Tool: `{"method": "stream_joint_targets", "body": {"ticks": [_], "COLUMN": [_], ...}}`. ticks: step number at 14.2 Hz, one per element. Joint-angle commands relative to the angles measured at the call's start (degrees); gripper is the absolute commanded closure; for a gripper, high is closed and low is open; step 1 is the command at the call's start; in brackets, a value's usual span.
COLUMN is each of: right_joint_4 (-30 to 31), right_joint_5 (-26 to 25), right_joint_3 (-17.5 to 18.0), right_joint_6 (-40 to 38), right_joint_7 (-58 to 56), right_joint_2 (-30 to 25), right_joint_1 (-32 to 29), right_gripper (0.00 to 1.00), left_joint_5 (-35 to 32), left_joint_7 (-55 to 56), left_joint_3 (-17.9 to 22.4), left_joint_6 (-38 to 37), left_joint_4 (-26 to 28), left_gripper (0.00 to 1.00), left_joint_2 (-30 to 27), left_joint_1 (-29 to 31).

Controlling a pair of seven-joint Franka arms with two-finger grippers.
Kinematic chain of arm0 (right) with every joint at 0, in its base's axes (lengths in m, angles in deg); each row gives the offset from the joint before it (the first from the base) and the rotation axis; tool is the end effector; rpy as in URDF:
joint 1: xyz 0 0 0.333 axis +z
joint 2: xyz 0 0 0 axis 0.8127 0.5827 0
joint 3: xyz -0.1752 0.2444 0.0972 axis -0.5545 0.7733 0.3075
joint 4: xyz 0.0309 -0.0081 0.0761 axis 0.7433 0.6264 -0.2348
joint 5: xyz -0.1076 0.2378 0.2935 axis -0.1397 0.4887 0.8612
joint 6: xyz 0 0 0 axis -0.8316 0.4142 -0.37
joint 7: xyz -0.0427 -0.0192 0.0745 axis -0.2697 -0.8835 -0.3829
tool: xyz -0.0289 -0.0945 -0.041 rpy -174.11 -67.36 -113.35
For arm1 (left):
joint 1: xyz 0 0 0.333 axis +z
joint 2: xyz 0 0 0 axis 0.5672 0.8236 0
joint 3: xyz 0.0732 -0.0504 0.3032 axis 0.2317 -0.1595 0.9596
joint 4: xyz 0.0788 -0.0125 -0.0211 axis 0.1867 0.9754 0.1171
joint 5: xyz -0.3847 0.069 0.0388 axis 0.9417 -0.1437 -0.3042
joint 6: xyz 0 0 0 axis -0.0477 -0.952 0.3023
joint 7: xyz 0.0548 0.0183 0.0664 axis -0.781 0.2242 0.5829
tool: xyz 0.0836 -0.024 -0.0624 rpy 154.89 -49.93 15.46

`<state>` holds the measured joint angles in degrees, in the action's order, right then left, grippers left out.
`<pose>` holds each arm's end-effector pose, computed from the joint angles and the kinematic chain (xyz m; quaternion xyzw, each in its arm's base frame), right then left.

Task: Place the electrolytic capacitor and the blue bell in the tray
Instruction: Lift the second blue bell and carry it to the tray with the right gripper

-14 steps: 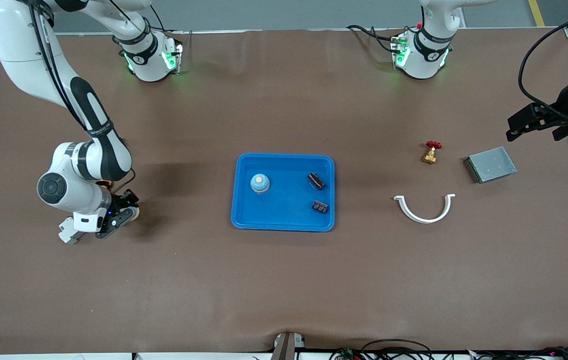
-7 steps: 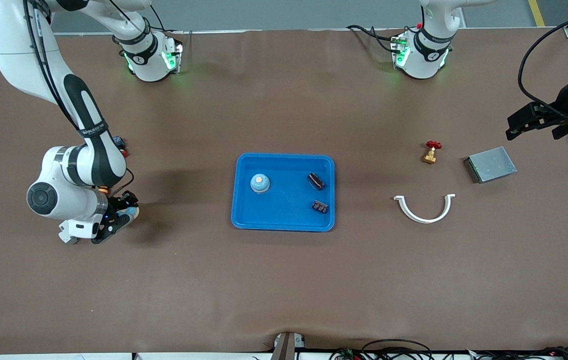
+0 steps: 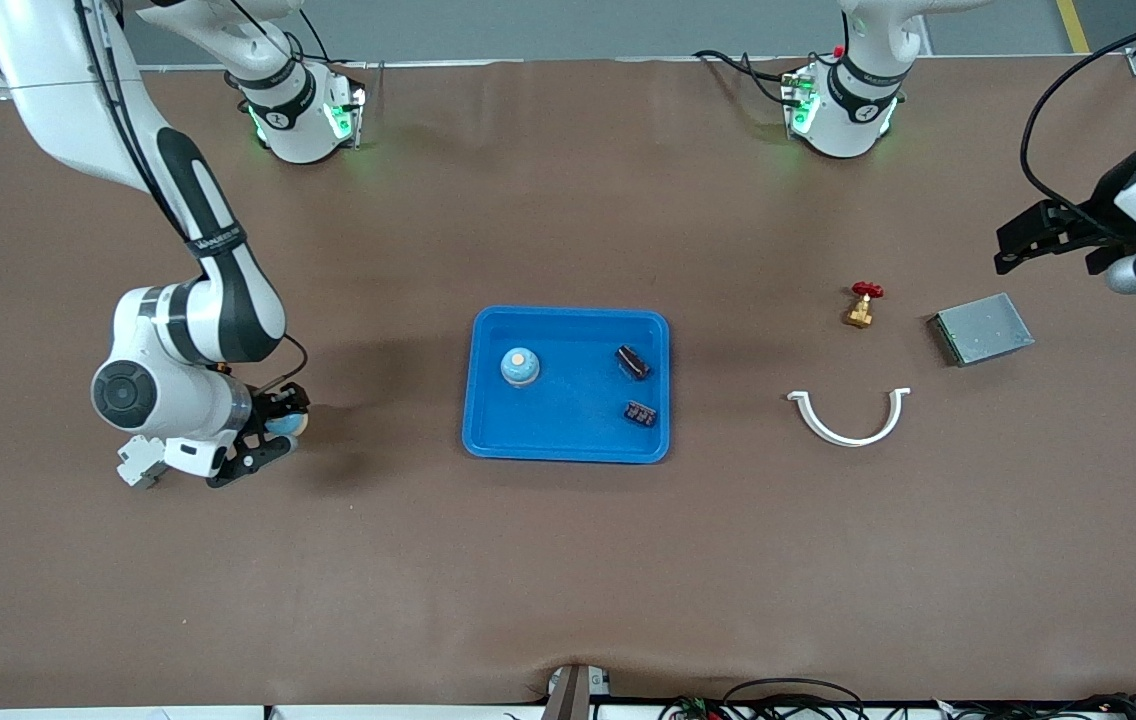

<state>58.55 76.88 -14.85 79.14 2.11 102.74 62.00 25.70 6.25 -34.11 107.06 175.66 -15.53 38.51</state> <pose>0.6310 0.0808 0.2395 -0.9730 -0.2116 0.0881 0.0251 0.5528 -0.0533 0.6254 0.9998 -0.0131 -0.0124 0.0014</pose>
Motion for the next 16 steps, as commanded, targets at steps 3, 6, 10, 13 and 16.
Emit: {"method": "stream_joint_targets", "body": {"ticks": [3, 6, 10, 13, 16], "right_joint_4": [0.27, -0.16, -2.01, -4.38, -8.68], "right_joint_5": [3.04, 6.56, 7.01, 7.01, 6.93], "right_joint_3": [-0.14, -0.14, -0.23, -0.23, -0.23], "right_joint_6": [-0.95, -0.25, 0.10, 0.63, 0.63], "right_joint_7": [11.74, 17.89, 28.96, 36.00, 43.73], "right_joint_2": [-1.29, -1.12, -0.68, 1.07, 4.41], "right_joint_1": [5.00, 8.60, 14.58, 18.10, 21.35], "right_gripper": [0.76, 0.76, 0.77, 0.77, 0.77], "left_joint_5": [0.74, 1.01, 0.92, 0.83, 0.74], "left_joint_7": [-0.09, -0.09, -0.27, -0.27, -0.36], "left_joint_3": [-0.33, -0.33, -0.24, -0.24, -0.24], "left_joint_6": [-0.44, -0.44, -0.52, -0.61, -0.70], "left_joint_4": [0.90, 0.81, 0.81, 0.81, 0.81], "left_gripper": [0.00, 0.00, 0.00, 0.00, 0.00], "left_joint_2": [-1.42, -1.33, -1.33, -1.33, -1.33], "left_joint_1": [0.26, 0.35, 0.61, 0.61, 0.61]}}
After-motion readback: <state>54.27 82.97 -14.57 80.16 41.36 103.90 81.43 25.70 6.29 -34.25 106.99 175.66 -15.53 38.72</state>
